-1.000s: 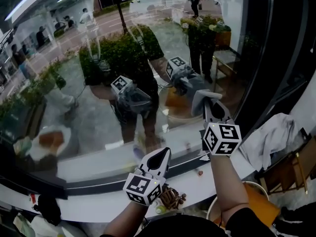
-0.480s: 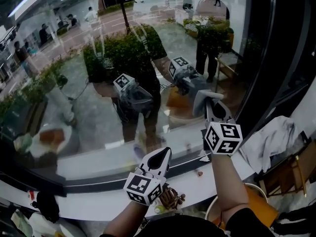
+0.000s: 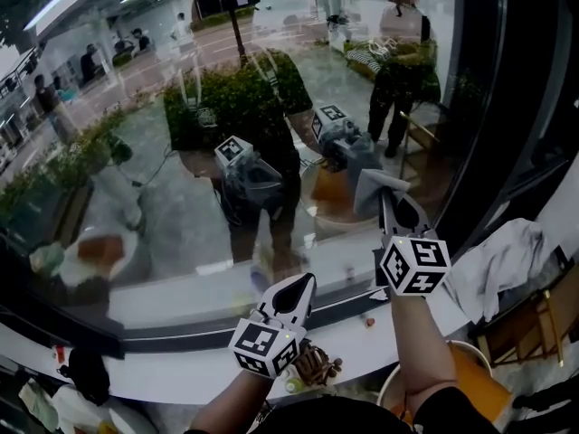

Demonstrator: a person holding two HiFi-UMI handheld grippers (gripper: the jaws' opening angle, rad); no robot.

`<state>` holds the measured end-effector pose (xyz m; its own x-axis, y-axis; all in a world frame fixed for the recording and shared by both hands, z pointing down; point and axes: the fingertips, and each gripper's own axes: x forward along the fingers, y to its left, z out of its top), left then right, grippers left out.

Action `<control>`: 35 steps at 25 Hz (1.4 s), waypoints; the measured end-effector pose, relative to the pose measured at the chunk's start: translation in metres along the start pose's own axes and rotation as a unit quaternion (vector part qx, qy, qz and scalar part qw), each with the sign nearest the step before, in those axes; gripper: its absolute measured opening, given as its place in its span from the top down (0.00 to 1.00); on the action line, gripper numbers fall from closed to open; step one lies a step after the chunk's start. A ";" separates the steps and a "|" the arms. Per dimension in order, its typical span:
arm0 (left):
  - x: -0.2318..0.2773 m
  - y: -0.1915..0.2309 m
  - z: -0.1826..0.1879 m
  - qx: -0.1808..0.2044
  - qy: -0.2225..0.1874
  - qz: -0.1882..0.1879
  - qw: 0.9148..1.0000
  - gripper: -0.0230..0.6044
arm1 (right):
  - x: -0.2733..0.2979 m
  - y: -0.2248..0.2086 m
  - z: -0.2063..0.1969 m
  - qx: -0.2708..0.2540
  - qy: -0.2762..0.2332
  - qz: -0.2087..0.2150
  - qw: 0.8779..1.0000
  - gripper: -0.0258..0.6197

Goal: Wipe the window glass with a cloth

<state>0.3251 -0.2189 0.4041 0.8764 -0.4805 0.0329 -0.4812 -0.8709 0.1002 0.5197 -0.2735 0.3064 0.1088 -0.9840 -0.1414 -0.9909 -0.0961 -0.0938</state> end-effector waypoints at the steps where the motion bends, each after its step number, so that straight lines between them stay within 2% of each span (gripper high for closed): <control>1: -0.001 0.001 0.004 0.000 -0.002 0.000 1.000 0.95 | -0.002 0.004 0.005 0.000 -0.003 0.003 1.000 0.90; 4: -0.003 0.002 0.019 0.000 -0.008 0.000 1.000 0.95 | -0.005 0.014 0.025 -0.003 -0.013 0.010 1.000 0.90; 10: -0.005 -0.006 0.019 -0.002 -0.023 0.000 1.000 0.95 | -0.019 0.017 0.039 -0.007 -0.038 0.015 0.999 0.90; 16: -0.012 -0.009 0.041 0.013 -0.041 -0.002 0.999 0.95 | -0.019 0.026 0.062 -0.017 -0.050 0.017 0.998 0.90; 26: -0.022 0.008 0.072 0.023 -0.064 0.006 0.998 0.95 | -0.001 0.030 0.067 -0.026 -0.043 0.007 0.999 0.90; 35: -0.030 0.019 0.075 0.030 -0.066 0.015 0.997 0.95 | 0.019 0.038 0.053 -0.020 -0.027 0.002 0.999 0.90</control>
<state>0.2881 -0.2286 0.3304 0.8538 -0.5117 -0.0959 -0.5103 -0.8591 0.0408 0.4882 -0.2875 0.2479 0.1073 -0.9751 -0.1940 -0.9937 -0.0989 -0.0529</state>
